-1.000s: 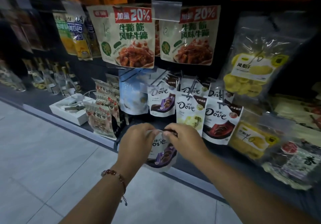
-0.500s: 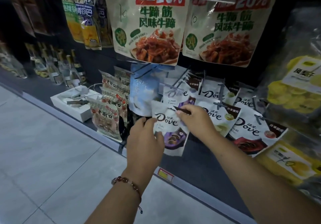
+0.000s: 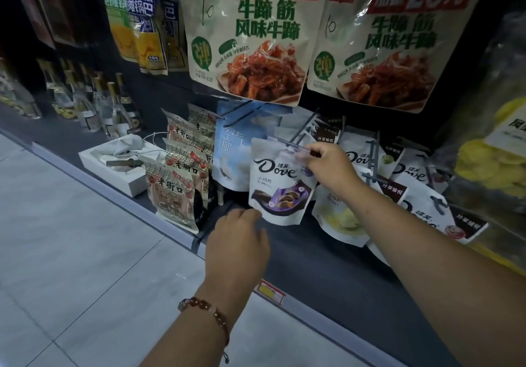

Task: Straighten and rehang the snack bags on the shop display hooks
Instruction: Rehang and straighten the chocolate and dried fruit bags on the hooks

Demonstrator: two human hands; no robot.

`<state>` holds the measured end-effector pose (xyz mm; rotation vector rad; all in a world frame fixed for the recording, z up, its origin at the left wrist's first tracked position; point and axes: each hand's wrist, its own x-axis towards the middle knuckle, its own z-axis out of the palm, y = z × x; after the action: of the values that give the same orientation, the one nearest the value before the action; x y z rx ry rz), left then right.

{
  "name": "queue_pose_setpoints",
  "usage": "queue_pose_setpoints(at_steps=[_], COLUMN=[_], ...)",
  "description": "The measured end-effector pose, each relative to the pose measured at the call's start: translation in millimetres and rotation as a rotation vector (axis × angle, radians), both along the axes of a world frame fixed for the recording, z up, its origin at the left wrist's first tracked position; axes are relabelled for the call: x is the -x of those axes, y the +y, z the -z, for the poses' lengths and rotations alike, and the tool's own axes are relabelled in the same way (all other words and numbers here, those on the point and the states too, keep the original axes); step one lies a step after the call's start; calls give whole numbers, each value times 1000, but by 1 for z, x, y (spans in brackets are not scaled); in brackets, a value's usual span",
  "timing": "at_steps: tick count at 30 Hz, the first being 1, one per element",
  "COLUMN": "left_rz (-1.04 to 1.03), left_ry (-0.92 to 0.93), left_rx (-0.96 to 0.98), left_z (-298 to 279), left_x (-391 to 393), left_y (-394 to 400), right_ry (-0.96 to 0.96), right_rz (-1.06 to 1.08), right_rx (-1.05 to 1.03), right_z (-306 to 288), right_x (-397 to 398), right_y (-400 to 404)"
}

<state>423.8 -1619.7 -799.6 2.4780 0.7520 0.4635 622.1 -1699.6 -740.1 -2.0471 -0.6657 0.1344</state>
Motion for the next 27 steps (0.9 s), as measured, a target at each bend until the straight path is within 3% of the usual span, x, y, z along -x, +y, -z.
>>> queue_pose_setpoints(at_steps=[7,12,16,21,27], left_rz=[3,15,22,39,81], left_ry=[2,25,55,97,129], left_rx=[19,-13,-52,-143,-246], left_z=[1,1,3,0,-14], left_x=[0,-2,0,3,26], left_y=[4,7,12,14,10], right_ry=[45,-326,-454,-484,-348], right_rz=[211,261,235,158,35], right_rx=[-6,332,457,528,747], right_z=[6,-2,-2,-8,-17], right_x=[-19,-16,-10,17,84], right_y=[7,6,2,-11,-42])
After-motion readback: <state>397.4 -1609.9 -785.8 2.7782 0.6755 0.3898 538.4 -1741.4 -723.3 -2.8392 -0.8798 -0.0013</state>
